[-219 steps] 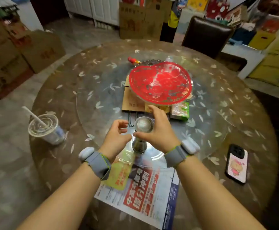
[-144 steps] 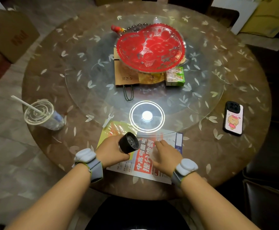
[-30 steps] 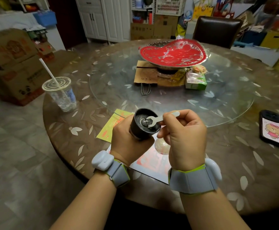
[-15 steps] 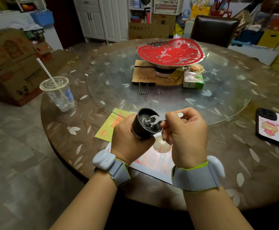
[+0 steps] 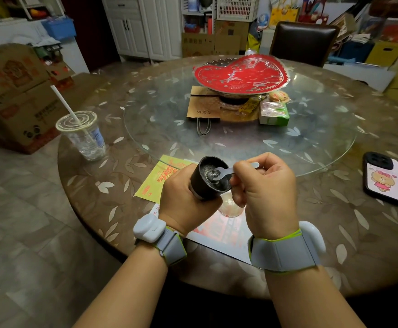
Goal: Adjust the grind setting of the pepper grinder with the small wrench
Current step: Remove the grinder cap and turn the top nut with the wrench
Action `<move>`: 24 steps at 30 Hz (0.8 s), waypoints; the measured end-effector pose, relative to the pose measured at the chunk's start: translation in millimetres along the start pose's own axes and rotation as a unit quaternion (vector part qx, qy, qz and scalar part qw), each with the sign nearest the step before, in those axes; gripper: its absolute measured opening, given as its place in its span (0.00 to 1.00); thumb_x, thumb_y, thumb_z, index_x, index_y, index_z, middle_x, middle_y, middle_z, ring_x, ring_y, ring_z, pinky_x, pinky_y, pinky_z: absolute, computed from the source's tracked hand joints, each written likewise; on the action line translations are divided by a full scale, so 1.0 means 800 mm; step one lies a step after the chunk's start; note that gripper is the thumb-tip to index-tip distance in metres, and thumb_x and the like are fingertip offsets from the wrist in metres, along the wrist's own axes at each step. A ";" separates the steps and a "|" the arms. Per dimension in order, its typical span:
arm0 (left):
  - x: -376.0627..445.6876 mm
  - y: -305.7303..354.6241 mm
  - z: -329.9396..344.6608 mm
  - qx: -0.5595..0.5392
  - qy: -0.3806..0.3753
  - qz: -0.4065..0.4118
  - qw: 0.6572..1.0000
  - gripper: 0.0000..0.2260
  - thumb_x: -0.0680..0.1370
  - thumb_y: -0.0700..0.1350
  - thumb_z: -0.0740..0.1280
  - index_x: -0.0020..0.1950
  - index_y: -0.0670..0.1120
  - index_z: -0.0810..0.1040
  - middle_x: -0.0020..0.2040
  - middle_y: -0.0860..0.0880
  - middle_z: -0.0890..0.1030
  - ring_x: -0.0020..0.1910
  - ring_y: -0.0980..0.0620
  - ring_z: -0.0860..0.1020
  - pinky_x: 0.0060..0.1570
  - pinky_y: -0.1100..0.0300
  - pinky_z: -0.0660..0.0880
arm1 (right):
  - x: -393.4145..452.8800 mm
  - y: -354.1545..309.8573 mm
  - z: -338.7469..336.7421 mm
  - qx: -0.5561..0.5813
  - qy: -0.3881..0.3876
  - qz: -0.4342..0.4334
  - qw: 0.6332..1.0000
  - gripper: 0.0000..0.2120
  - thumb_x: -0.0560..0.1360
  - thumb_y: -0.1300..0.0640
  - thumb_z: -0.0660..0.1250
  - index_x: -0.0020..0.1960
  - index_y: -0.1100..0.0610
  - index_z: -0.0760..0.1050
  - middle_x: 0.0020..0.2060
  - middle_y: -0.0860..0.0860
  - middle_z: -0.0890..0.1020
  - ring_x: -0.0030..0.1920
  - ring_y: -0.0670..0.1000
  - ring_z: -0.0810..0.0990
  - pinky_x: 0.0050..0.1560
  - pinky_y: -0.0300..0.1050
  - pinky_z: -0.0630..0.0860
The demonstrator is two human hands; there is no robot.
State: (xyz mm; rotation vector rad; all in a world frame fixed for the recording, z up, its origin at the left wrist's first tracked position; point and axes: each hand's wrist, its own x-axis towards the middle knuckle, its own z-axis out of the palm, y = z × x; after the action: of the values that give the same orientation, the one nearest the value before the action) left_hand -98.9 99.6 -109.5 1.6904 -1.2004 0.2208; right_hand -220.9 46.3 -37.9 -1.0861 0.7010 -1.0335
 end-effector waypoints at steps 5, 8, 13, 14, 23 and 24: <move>0.001 0.001 -0.002 0.000 -0.003 0.000 1.000 0.13 0.63 0.50 0.67 0.39 0.41 0.78 0.33 0.46 0.80 0.32 0.43 0.77 0.31 0.52 0.76 | 0.000 -0.002 -0.001 0.001 -0.005 0.011 1.000 0.12 0.69 0.75 0.62 0.36 0.60 0.67 0.19 0.54 0.74 0.15 0.50 0.63 0.22 0.32 0.61; 0.002 0.001 -0.004 -0.005 -0.002 -0.008 1.000 0.14 0.63 0.51 0.66 0.39 0.41 0.78 0.33 0.46 0.80 0.32 0.44 0.77 0.32 0.52 0.76 | 0.003 -0.001 -0.001 0.005 -0.012 0.011 1.000 0.11 0.70 0.75 0.63 0.36 0.61 0.68 0.19 0.54 0.74 0.16 0.49 0.64 0.20 0.33 0.61; 0.003 0.002 -0.007 -0.015 -0.002 -0.017 1.000 0.16 0.63 0.51 0.66 0.42 0.41 0.80 0.35 0.45 0.82 0.34 0.43 0.79 0.34 0.52 0.76 | 0.006 0.000 -0.001 0.014 -0.036 0.011 0.999 0.09 0.72 0.74 0.65 0.38 0.63 0.70 0.20 0.55 0.75 0.16 0.48 0.66 0.20 0.33 0.62; 0.003 0.001 -0.008 -0.019 -0.002 -0.020 1.000 0.16 0.63 0.51 0.66 0.42 0.41 0.80 0.36 0.45 0.82 0.34 0.43 0.79 0.34 0.52 0.76 | 0.006 0.000 -0.001 0.014 -0.041 0.010 0.999 0.09 0.72 0.73 0.66 0.38 0.63 0.70 0.20 0.54 0.75 0.16 0.48 0.66 0.21 0.33 0.62; 0.003 -0.001 -0.011 -0.037 0.008 -0.038 0.999 0.18 0.62 0.51 0.66 0.43 0.39 0.80 0.37 0.43 0.82 0.35 0.41 0.80 0.35 0.50 0.78 | 0.012 0.000 -0.004 0.013 -0.084 0.008 0.996 0.08 0.73 0.71 0.68 0.38 0.64 0.71 0.22 0.56 0.77 0.16 0.50 0.65 0.22 0.34 0.61; 0.003 -0.002 -0.011 -0.038 0.008 -0.039 0.999 0.18 0.62 0.51 0.66 0.43 0.38 0.80 0.36 0.43 0.82 0.35 0.41 0.79 0.35 0.50 0.77 | 0.013 0.000 -0.004 0.014 -0.088 0.010 0.996 0.08 0.73 0.71 0.68 0.38 0.64 0.71 0.22 0.56 0.77 0.16 0.50 0.65 0.22 0.34 0.61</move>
State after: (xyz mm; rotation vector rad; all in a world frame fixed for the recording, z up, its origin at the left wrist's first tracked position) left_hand -93.0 105.0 -104.6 1.6623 -1.1159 0.1396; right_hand -219.7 35.4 -39.1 -1.1289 0.5536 -0.9159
